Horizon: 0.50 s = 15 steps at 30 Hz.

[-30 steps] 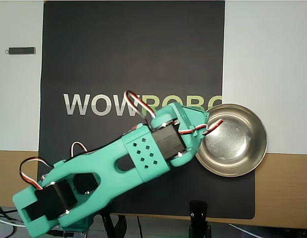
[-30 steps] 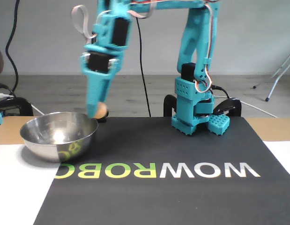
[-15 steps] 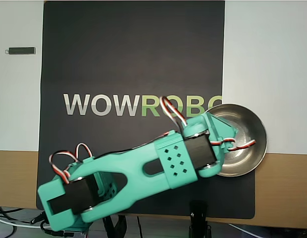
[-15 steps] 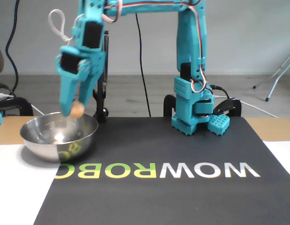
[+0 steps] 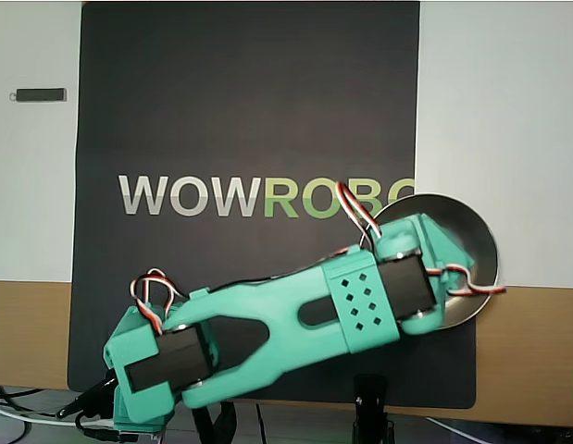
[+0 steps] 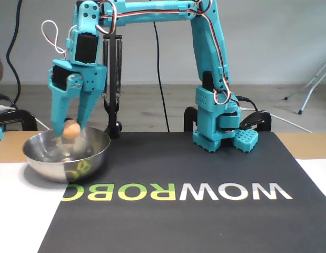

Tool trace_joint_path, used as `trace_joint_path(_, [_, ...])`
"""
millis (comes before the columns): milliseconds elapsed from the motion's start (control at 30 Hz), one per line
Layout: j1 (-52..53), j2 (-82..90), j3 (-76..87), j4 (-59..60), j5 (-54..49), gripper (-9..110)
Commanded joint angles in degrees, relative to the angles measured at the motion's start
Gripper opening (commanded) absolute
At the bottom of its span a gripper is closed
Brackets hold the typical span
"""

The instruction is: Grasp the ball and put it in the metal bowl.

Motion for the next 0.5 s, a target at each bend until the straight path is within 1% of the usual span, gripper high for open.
trace_joint_path(0, [-0.2, -0.2, -2.5, -0.4, 2.7, 29])
trace_joint_path(467, [-0.2, -1.8, -2.5, -0.4, 3.2, 30])
